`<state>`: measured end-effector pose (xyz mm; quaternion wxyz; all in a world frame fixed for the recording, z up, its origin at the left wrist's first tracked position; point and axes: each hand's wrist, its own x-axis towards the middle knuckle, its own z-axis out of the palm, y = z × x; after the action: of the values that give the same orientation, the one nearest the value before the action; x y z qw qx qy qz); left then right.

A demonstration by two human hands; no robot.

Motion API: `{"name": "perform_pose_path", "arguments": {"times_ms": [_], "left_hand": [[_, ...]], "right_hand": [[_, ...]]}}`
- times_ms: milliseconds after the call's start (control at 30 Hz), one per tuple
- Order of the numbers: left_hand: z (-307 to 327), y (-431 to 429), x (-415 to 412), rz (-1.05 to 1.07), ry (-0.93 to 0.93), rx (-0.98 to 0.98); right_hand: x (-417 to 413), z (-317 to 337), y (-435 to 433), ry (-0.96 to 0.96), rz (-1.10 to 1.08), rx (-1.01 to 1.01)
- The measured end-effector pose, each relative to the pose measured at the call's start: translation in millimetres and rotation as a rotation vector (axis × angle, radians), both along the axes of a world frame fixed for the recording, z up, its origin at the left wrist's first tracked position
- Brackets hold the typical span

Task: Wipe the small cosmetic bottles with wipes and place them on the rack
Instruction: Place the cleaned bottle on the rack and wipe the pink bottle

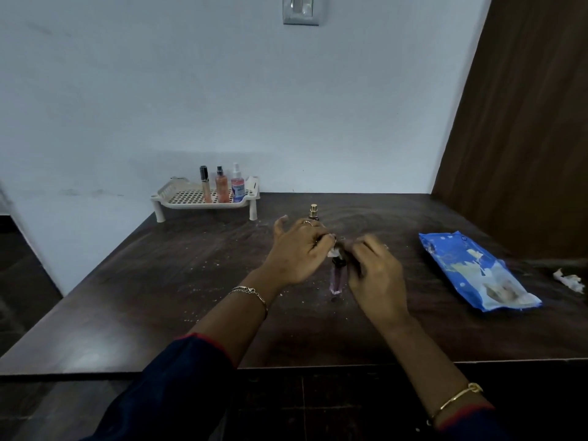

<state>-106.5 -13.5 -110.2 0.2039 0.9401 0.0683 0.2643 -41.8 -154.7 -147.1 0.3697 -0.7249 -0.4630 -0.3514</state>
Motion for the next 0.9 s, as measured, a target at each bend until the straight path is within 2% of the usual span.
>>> {"name": "perform_pose_path", "arguments": {"times_ms": [133,333,400,534,600,800,900], "left_hand": [[-1.7,-0.1,0.4,-0.001,-0.001,-0.025],[3.2,-1.5,-1.7,-0.027,0.012,-0.022],[3.4,-1.9,-2.6,-0.03,0.006,-0.024],[5.1,-4.0,-3.9,-0.042,-0.013,-0.029],[5.4,-3.7,-3.4,-0.035,-0.02,-0.018],[8.2,-3.9,-3.0,-0.034,-0.01,-0.017],[10.2,-4.6,-3.2,-0.042,0.0,-0.007]], "right_hand": [[7.6,-4.0,-4.6,-0.121,0.004,-0.122],[16.4,-25.8,-15.7,-0.046,-0.027,-0.511],[16.7,-19.6,-15.6,-0.042,-0.04,-0.455],[12.3,2.9,-12.2,-0.123,-0.151,-0.152],[10.9,5.9,-9.5,-0.134,-0.163,-0.08],[13.6,-16.2,-17.0,-0.098,-0.11,-0.295],[18.2,-14.2,-18.0,-0.014,-0.117,-0.322]]}}
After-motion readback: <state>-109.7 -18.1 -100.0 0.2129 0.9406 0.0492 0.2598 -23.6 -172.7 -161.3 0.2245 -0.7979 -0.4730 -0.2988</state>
